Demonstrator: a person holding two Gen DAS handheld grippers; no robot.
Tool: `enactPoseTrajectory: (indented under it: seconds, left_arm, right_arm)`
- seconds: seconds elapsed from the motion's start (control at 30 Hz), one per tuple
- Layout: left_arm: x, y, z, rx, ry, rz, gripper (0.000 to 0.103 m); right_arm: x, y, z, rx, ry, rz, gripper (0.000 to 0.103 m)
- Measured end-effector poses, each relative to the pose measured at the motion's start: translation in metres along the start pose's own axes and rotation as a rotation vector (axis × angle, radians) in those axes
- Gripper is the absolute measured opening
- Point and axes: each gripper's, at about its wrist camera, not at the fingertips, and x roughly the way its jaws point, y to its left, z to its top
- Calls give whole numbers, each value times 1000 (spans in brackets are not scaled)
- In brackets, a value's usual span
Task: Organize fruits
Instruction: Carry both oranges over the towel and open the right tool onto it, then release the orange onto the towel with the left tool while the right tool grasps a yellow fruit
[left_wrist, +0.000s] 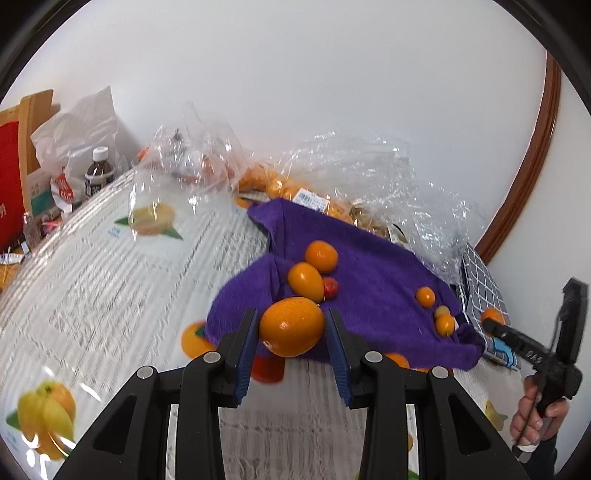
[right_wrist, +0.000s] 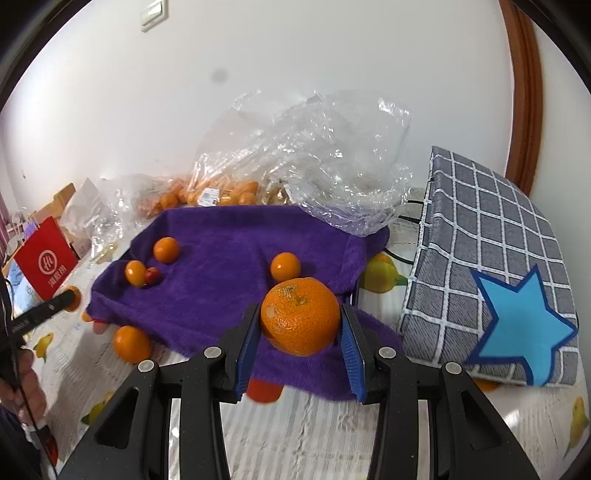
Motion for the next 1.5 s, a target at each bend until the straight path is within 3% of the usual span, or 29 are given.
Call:
enactPoseTrajectory:
  seconds: [0.27, 0.6, 0.9, 1.1, 1.37, 1.5]
  left_arm:
    - [10, -6, 18, 32, 3, 9, 34]
    - [48, -32, 21, 94, 97, -27, 35]
    - [75, -35, 15, 103, 156, 29, 35]
    - [80, -36, 15, 132, 144, 44, 35]
    - [82, -35, 17, 114, 118, 20, 35]
    - [79, -33, 16, 100, 108, -16, 41]
  right_arm:
    - [37, -1, -3, -15, 74, 7, 42]
    - [49, 0, -5, -42, 89, -30, 42]
    - [49, 2, -7, -49, 80, -22, 44]
    - [40, 1, -6, -32, 51, 3, 56]
    - [31, 9, -8, -57, 10, -14, 57]
    - [24, 11, -10, -49, -14, -27, 57]
